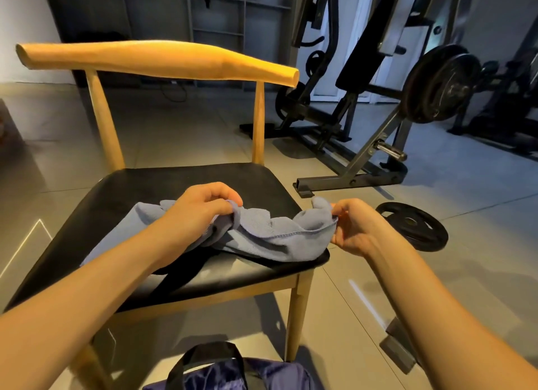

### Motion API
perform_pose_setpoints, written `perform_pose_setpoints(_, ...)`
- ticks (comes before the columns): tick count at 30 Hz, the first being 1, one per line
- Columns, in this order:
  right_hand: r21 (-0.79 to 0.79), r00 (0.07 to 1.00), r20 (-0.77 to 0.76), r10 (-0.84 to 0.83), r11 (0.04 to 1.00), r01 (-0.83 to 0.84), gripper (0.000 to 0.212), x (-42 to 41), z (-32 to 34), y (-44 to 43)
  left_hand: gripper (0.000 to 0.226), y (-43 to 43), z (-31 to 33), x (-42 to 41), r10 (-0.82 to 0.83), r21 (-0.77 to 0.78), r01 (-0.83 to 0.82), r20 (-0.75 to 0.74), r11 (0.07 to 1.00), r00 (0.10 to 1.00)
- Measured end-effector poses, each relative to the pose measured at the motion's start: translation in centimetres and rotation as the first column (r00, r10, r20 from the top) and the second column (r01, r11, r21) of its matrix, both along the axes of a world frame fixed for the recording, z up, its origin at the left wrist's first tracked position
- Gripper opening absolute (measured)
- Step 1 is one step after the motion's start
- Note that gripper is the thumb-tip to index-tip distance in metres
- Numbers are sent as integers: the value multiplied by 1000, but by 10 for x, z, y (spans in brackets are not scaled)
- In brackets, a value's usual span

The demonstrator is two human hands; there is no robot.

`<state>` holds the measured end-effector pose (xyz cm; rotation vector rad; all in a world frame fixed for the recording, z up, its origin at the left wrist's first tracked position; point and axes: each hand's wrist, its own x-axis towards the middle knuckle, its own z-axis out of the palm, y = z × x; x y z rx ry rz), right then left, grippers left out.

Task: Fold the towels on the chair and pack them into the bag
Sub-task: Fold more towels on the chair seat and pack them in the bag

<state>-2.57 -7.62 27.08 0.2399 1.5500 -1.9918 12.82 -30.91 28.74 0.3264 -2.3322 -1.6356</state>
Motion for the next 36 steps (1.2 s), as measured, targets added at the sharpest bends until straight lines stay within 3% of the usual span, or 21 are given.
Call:
perform_pose_setpoints(3, -31, 999, -34, 10, 999, -11, 18, 1, 4, -5, 14, 2, 0, 1, -17, -13, 16, -49, 1000, 999)
perform_pose_setpoints(7, 41, 959, -281, -49, 997, 63, 30, 1, 5, -12, 13, 4, -1, -1, -55, -10, 55, -77, 998, 996)
perform_pose_setpoints(10, 94, 895, -444, 31, 996, 12, 37, 4, 7, -14, 10, 8, 0, -3, -54, -101, 42, -126, 994, 990)
perform_pose_setpoints(13, 147, 788, -604, 118, 989, -35, 31, 14, 17, -15, 10, 17, 8, -2, -89, -253, 27, -238, 967, 967)
perform_pose_setpoints(15, 81, 723, -684, 97, 995, -57, 25, 22, 23, -17, 11, 22, 17, 0, -131, -288, 28, -347, 957, 929)
perform_pose_setpoints(17, -42, 701, -712, 44, 994, -105, 27, 29, 28, -19, 11, 24, 29, 0, -148, -130, 103, -408, 986, 901)
perform_pose_setpoints(20, 16, 622, -779, 77, 995, -102, 22, 41, 28, -26, 8, 24, 39, -6, -212, 112, 261, -331, 959, 920)
perform_pose_setpoints(26, 5, 583, -808, 91, 989, -148, 12, 52, 23, -37, 14, 33, 24, -17, -152, 151, 199, -276, 968, 949)
perform_pose_setpoints(36, -87, 642, -755, 131, 951, -297, 15, 56, 16, -32, 23, 27, 18, -19, -95, 215, 159, -280, 963, 955)
